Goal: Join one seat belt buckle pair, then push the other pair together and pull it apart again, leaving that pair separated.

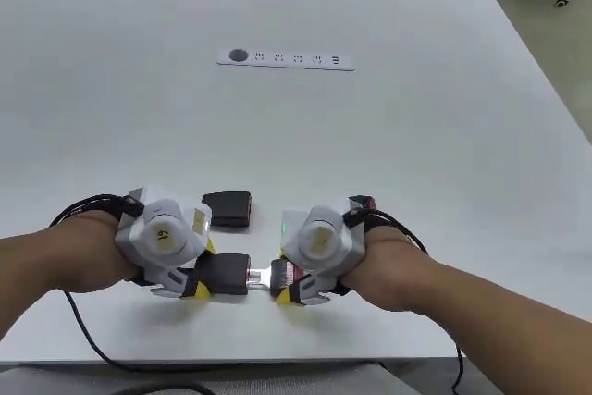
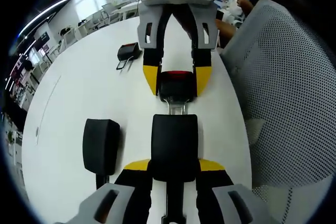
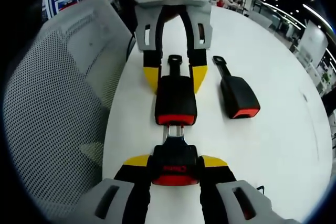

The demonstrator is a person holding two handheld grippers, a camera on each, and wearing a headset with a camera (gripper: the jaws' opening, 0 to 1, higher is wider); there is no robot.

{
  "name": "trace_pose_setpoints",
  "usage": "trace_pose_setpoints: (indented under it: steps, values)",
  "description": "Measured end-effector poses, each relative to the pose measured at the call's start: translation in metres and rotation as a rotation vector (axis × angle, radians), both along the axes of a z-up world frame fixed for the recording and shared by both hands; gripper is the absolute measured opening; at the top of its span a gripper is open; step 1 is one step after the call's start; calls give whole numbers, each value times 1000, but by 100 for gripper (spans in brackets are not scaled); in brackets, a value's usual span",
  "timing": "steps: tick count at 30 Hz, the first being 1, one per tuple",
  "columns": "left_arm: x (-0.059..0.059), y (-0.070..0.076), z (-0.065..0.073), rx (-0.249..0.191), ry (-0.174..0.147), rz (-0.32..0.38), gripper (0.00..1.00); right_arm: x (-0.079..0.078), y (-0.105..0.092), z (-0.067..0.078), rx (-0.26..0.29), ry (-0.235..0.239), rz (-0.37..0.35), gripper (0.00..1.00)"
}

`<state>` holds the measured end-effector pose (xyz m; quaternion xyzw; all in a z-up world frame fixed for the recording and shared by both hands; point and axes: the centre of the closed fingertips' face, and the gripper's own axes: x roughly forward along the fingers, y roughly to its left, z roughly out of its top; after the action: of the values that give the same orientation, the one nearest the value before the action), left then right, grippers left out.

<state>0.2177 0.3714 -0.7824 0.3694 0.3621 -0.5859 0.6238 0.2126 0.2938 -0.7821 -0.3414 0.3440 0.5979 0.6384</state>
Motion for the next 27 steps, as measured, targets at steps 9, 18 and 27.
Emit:
trace_pose_setpoints:
  steps: [9,18,27]
  values:
    - [-1,0,1,-19,-14,7,31,0,3,-1,45,14,-25,32]
    - [0,0,1,-42,-8,-7,30,-2,20,1,70,6,-20,31]
    - [0,0,-1,-27,0,-23,30,-1,24,1,85,3,-35,30]
